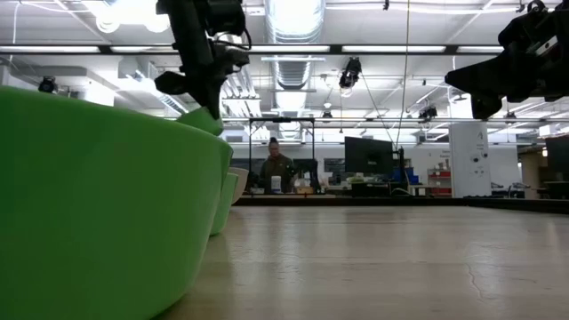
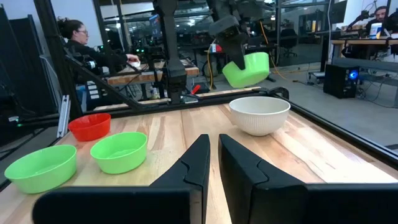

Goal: Nest bowls inside each other
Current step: Stack the top green bowl on the white bowl

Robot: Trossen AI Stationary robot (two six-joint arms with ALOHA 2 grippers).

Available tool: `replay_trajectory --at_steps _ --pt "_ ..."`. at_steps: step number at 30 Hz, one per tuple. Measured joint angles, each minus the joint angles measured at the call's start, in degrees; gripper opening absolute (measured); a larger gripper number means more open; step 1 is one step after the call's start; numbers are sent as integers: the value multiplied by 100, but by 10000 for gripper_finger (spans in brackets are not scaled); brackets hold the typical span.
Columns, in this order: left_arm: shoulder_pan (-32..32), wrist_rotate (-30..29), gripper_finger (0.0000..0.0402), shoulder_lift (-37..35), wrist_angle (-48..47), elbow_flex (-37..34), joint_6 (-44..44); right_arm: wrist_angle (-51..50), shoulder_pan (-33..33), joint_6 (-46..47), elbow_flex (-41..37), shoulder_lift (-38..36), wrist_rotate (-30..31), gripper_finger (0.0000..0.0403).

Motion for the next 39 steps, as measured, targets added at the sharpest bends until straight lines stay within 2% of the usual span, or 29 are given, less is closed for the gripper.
replay_trajectory --at_steps 7,28,39 --pt "101 14 15 257 354 0 342 0 0 6 0 0 0 34" --pt "173 126 12 830 558 -56 487 0 0 9 0 0 1 34" --pt "173 -6 11 852 586 -79 463 0 0 3 0 0 -1 34"
